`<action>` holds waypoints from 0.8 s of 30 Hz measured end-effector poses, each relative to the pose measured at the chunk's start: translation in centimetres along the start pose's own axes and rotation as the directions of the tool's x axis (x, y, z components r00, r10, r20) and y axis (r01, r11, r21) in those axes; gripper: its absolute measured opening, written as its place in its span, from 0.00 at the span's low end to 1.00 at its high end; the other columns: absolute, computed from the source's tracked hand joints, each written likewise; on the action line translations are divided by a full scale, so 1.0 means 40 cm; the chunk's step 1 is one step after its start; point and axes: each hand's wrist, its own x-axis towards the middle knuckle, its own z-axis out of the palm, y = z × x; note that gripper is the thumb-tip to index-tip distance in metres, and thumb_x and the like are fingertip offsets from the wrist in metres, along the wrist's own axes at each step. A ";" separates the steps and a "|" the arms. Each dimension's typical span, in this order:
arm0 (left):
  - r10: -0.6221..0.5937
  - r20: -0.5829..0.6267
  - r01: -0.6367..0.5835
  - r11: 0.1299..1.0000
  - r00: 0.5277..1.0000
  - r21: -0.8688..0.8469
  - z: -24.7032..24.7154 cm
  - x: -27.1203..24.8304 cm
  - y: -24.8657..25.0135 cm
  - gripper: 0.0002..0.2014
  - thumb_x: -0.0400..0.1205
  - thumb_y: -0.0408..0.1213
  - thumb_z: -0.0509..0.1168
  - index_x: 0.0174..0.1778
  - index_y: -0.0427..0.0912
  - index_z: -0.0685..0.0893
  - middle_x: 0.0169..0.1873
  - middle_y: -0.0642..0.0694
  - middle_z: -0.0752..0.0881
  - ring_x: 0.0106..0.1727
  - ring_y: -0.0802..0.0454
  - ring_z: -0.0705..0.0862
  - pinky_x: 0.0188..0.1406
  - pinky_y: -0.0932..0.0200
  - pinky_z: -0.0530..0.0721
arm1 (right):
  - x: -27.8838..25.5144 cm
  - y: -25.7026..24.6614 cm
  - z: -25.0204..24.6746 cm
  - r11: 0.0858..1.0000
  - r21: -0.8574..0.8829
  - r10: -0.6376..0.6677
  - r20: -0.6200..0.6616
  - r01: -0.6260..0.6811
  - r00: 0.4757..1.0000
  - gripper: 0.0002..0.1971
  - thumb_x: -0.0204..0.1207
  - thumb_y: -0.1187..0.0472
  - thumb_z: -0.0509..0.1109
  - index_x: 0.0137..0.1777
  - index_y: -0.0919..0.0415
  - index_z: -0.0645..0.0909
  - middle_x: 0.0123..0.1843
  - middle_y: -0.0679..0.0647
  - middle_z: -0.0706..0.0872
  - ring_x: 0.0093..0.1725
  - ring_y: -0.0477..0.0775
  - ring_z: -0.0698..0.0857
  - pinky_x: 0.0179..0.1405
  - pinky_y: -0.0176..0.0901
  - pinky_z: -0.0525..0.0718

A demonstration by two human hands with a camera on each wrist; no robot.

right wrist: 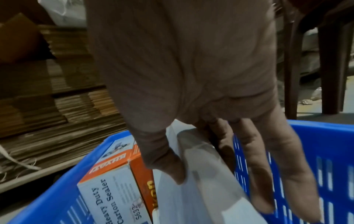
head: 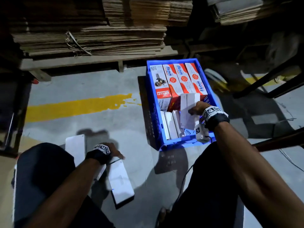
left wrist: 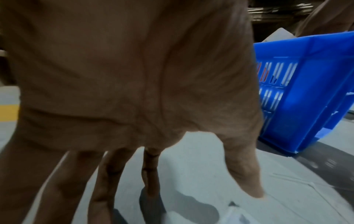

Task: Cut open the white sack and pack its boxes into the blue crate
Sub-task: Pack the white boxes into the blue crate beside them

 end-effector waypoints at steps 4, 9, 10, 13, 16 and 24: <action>-0.005 0.002 0.004 1.000 1.000 0.029 0.055 -0.018 -0.008 0.67 0.56 0.74 0.77 0.87 0.42 0.62 0.86 0.38 0.67 0.84 0.38 0.69 0.76 0.47 0.72 | -0.019 -0.031 0.010 0.989 -0.129 0.076 0.025 -0.072 0.997 0.17 0.74 0.52 0.72 0.55 0.65 0.89 0.61 0.63 0.89 0.54 0.62 0.87 0.46 0.41 0.78; 0.036 0.033 -0.036 0.999 0.999 -0.008 0.072 0.010 0.018 0.60 0.67 0.70 0.75 0.87 0.40 0.59 0.85 0.37 0.68 0.83 0.36 0.71 0.79 0.44 0.71 | -0.027 -0.076 0.039 0.965 -0.238 0.126 0.046 -0.112 0.991 0.23 0.76 0.54 0.71 0.68 0.66 0.81 0.69 0.65 0.83 0.57 0.63 0.82 0.51 0.43 0.77; 0.068 0.042 -0.069 0.998 0.997 0.006 0.073 0.019 0.021 0.55 0.67 0.70 0.74 0.83 0.40 0.65 0.81 0.36 0.74 0.79 0.36 0.75 0.76 0.43 0.74 | -0.020 -0.082 0.046 0.962 -0.243 0.134 0.038 -0.121 0.990 0.24 0.76 0.55 0.71 0.69 0.66 0.80 0.70 0.65 0.82 0.59 0.63 0.83 0.52 0.44 0.79; 0.163 -0.003 -0.163 0.986 0.987 0.025 0.075 0.046 0.038 0.40 0.71 0.68 0.74 0.65 0.38 0.79 0.66 0.33 0.85 0.65 0.35 0.85 0.65 0.45 0.82 | -0.014 -0.088 0.070 0.964 -0.248 0.102 0.000 -0.099 0.995 0.26 0.82 0.57 0.67 0.77 0.68 0.74 0.77 0.65 0.77 0.75 0.63 0.78 0.68 0.48 0.77; 0.186 -0.129 -0.190 0.981 0.974 -0.024 0.040 0.039 0.067 0.35 0.73 0.61 0.78 0.60 0.33 0.82 0.61 0.31 0.87 0.64 0.33 0.85 0.61 0.46 0.84 | 0.000 -0.070 0.073 0.964 -0.241 0.112 -0.004 -0.109 0.994 0.20 0.81 0.60 0.68 0.71 0.68 0.80 0.73 0.65 0.82 0.71 0.62 0.82 0.66 0.47 0.80; 0.197 -0.387 -0.330 0.889 0.901 -0.316 -0.063 0.038 0.073 0.24 0.74 0.58 0.79 0.52 0.41 0.85 0.52 0.40 0.89 0.57 0.40 0.85 0.57 0.50 0.83 | 0.022 -0.057 0.090 0.958 -0.285 0.052 0.024 -0.043 0.998 0.27 0.78 0.56 0.74 0.74 0.69 0.77 0.73 0.66 0.81 0.70 0.65 0.82 0.63 0.47 0.80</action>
